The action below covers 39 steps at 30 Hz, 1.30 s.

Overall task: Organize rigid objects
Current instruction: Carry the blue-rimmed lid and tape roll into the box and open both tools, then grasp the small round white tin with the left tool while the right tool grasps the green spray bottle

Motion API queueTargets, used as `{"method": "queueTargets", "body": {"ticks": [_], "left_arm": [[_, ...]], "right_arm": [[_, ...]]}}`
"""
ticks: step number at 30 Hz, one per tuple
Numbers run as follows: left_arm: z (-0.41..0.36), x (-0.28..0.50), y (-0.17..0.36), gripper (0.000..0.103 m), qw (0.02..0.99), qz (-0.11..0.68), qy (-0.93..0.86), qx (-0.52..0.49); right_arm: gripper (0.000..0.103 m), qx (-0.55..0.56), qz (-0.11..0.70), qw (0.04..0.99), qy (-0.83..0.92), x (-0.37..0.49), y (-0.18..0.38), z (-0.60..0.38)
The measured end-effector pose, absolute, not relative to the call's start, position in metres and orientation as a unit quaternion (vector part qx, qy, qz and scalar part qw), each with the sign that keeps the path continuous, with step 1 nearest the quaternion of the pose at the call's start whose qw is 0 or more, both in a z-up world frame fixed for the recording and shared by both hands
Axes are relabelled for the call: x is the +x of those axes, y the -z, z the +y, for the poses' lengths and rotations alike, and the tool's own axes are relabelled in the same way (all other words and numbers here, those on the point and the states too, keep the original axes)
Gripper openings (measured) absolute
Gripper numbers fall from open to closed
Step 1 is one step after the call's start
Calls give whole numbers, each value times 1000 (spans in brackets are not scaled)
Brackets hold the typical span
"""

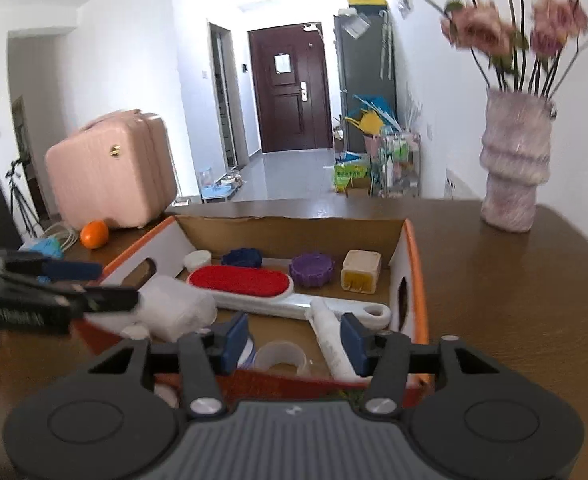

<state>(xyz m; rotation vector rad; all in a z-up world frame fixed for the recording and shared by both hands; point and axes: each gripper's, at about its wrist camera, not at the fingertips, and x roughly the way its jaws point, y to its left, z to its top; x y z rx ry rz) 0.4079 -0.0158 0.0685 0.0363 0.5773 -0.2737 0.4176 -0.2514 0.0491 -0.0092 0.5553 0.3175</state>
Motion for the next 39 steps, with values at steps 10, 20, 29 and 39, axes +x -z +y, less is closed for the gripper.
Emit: {"method": "queueTargets", "body": {"ticks": [10, 20, 29, 39], "left_arm": [[9, 286, -57, 86, 951, 291, 105, 29], [2, 204, -38, 87, 949, 295, 104, 29], [-12, 205, -29, 87, 944, 305, 119, 37], [-33, 278, -9, 82, 932, 331, 136, 61]], "right_arm": [[63, -42, 263, 952, -152, 299, -45, -253], [73, -64, 248, 949, -183, 206, -27, -234], [73, -66, 253, 949, -178, 197, -21, -236], [73, -35, 263, 952, -155, 248, -5, -253]]}}
